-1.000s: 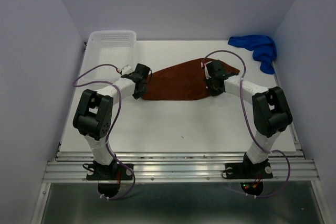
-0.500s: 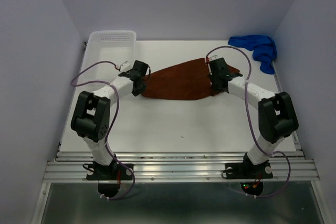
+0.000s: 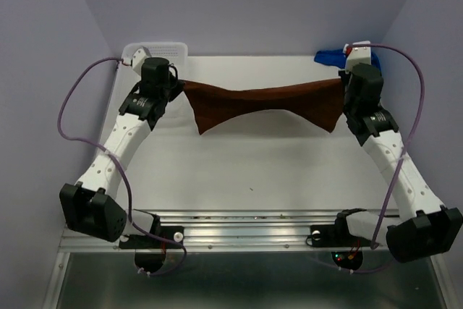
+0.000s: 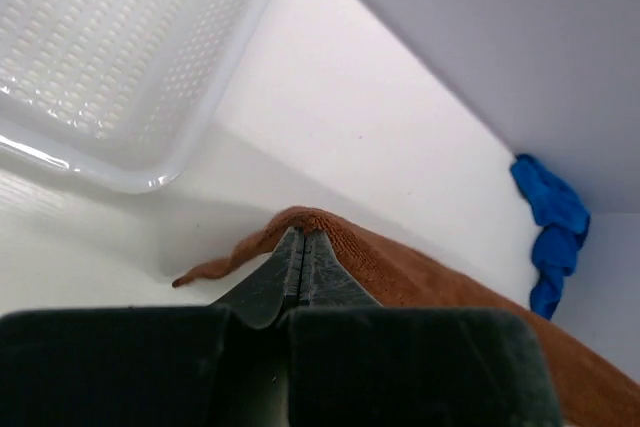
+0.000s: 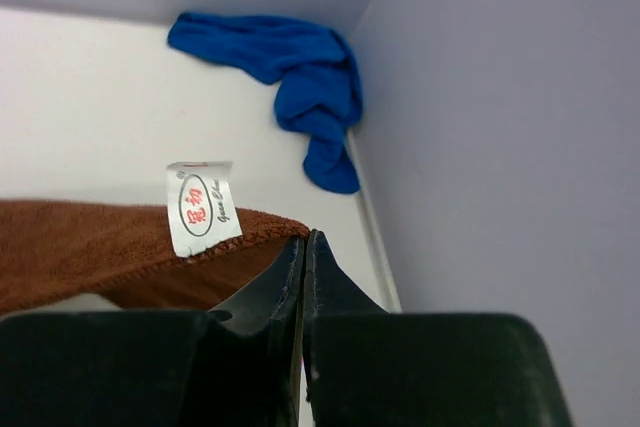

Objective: Roll the towels
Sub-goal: Flatten the towel

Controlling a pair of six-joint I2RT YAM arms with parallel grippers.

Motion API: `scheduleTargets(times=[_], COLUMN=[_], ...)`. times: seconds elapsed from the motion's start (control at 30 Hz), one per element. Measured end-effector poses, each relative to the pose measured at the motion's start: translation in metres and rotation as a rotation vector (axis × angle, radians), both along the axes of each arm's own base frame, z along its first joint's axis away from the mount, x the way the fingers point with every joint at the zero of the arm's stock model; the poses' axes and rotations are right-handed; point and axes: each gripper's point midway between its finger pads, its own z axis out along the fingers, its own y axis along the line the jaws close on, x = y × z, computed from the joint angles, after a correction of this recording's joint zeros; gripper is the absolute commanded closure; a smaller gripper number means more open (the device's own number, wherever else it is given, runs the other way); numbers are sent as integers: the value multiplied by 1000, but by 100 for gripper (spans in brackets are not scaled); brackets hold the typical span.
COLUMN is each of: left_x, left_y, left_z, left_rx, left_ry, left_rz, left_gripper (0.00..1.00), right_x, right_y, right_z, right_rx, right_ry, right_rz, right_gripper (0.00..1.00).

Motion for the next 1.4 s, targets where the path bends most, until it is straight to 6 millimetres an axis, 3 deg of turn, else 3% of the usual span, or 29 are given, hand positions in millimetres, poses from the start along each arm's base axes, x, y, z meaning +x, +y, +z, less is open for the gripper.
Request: scheduleTargets(times=[0.2, 0.4, 0.53, 0.77, 1.0, 1.17, 1.27, 1.37, 1.4], left_x=[-26, -66, -100, -158, -194, -185, -161, -116, -106], left_y=[22, 20, 19, 15, 16, 15, 10, 0, -1], left_z=[65, 104, 117, 129, 121, 101, 75, 25, 14], left_rx=[-46, -103, -150, -226, -270, -269, -251, -216, -207], left_ry=[-156, -250, -298, -368, -381, -325, -235, -74, -41], left_rz=[31, -28, -70, -159, -194, -176, -159, -133, -125], left_gripper=[100, 100, 100, 100, 100, 100, 100, 100, 100], right_x=[-40, -91, -130, -191, -226, -214, -185, -149, -132], right_y=[-14, -29, -38, -46, -43, -40, -39, -36, -35], right_z=[61, 105, 126, 124, 110, 90, 64, 29, 7], right_rx=[-25, -4, 43, 208, 384, 418, 391, 340, 307], right_ry=[-159, -311, -408, -490, -529, -479, -372, -231, -149], right_rz=[-7, -42, -56, -67, -55, -73, -130, -186, -209], right_gripper=[99, 99, 99, 99, 99, 99, 99, 99, 99])
